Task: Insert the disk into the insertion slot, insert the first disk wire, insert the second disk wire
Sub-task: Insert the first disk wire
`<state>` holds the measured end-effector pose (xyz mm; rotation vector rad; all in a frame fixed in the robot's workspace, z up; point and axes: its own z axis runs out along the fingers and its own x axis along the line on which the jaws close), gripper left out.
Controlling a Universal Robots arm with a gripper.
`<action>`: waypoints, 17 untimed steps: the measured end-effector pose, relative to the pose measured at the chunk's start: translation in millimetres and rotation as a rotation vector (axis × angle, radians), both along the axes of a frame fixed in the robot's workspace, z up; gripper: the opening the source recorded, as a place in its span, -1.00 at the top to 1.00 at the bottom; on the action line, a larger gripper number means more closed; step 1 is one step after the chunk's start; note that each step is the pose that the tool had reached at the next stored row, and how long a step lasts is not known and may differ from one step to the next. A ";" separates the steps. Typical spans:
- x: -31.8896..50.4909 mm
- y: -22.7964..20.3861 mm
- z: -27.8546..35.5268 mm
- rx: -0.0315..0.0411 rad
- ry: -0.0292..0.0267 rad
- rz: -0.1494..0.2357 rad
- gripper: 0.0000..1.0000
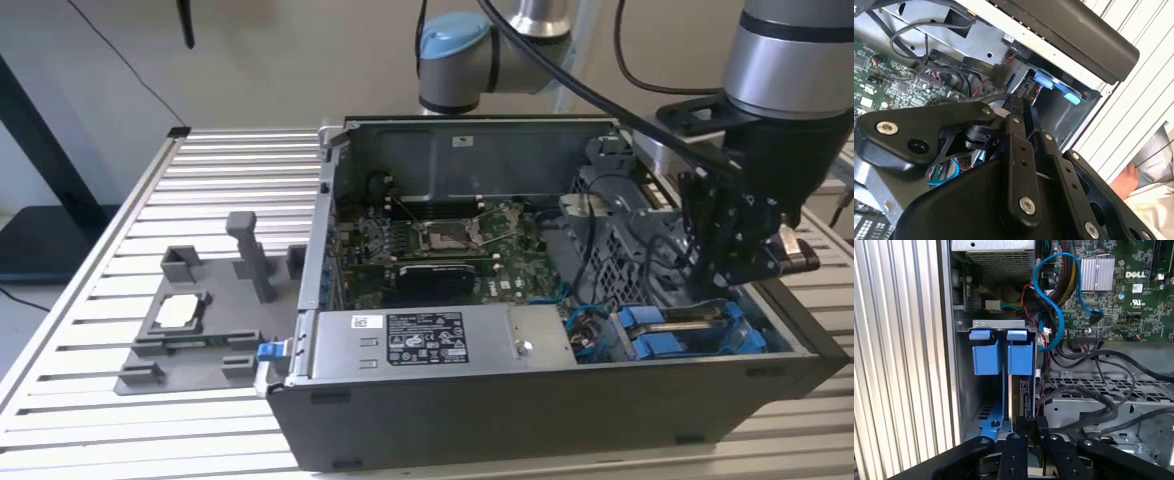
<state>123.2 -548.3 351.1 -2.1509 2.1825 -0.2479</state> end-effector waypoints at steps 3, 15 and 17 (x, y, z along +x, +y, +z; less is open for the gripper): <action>0.0 -1.9 -0.6 0.0015 0.0000 0.000 0.62; 0.1 -1.9 -1.2 0.0025 -0.0006 0.000 0.62; 0.1 -1.9 -2.3 0.0030 -0.0009 0.000 0.62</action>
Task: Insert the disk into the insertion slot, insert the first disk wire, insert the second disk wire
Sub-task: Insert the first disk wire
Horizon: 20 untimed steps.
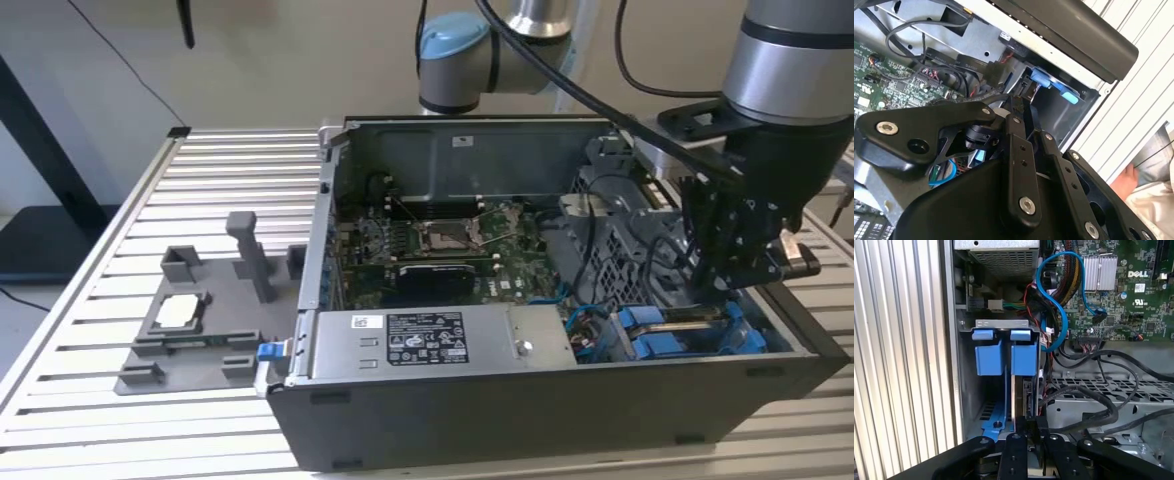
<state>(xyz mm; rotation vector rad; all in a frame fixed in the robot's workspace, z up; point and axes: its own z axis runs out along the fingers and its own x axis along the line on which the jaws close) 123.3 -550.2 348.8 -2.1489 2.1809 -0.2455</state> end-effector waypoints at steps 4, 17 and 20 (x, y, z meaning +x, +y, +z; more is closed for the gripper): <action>0.0 0.0 -3.5 -0.0003 -0.0020 0.000 0.62; 1.4 -0.1 -8.8 -0.0004 -0.0052 0.000 0.62; 1.5 0.0 -9.6 -0.0004 -0.0053 0.000 0.62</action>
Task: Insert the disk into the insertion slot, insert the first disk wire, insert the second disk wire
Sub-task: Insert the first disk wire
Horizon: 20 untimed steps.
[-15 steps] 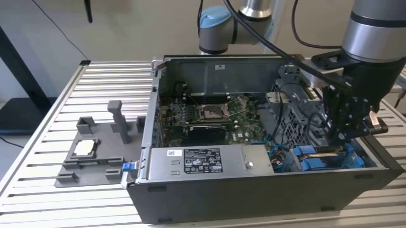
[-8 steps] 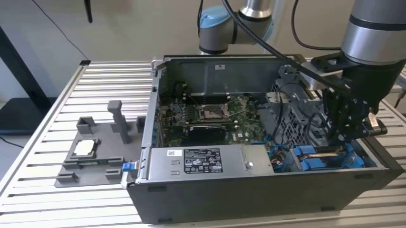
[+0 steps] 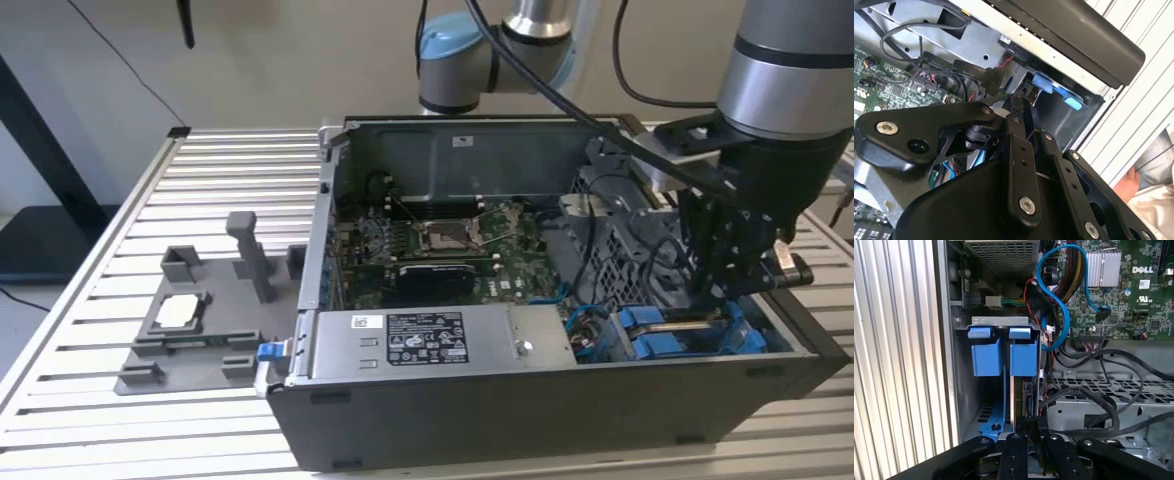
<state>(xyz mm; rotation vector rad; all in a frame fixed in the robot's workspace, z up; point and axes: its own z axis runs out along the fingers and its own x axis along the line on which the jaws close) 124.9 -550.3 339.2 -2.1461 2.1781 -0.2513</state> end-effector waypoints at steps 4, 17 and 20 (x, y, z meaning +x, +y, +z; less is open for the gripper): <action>0.3 0.0 -1.0 0.0000 -0.0001 0.000 0.62; 1.3 0.0 -3.2 0.0011 -0.0004 0.000 0.62; 1.3 0.0 -5.7 0.0011 -0.0005 0.000 0.62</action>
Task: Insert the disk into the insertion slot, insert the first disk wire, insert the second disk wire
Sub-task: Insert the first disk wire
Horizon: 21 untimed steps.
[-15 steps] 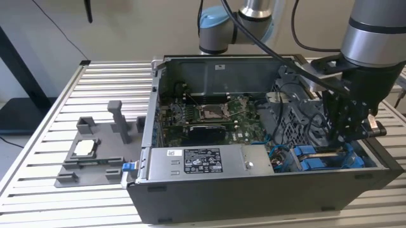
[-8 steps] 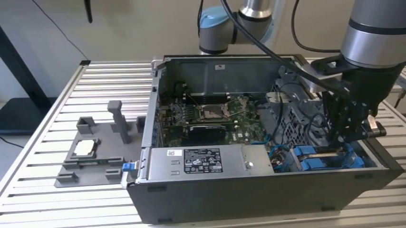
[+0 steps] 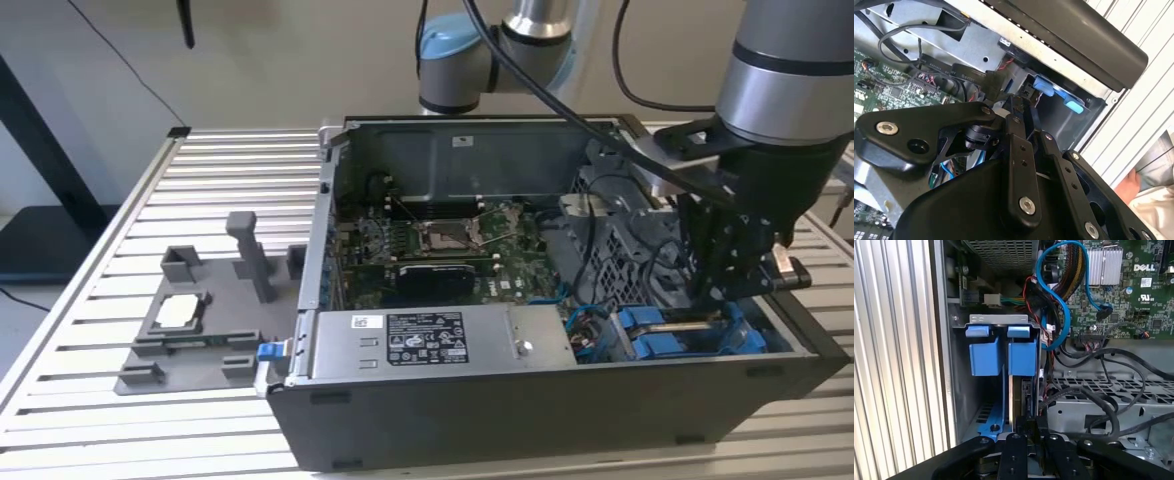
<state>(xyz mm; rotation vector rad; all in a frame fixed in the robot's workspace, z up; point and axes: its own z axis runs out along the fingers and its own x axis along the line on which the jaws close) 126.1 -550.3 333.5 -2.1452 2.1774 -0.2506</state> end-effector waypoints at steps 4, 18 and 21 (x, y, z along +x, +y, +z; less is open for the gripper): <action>0.0 0.0 -1.7 -0.0001 0.0002 0.000 0.62; 0.0 0.0 3.6 0.0003 0.0009 0.000 0.47; 0.0 0.0 13.7 0.0002 0.0019 0.000 0.47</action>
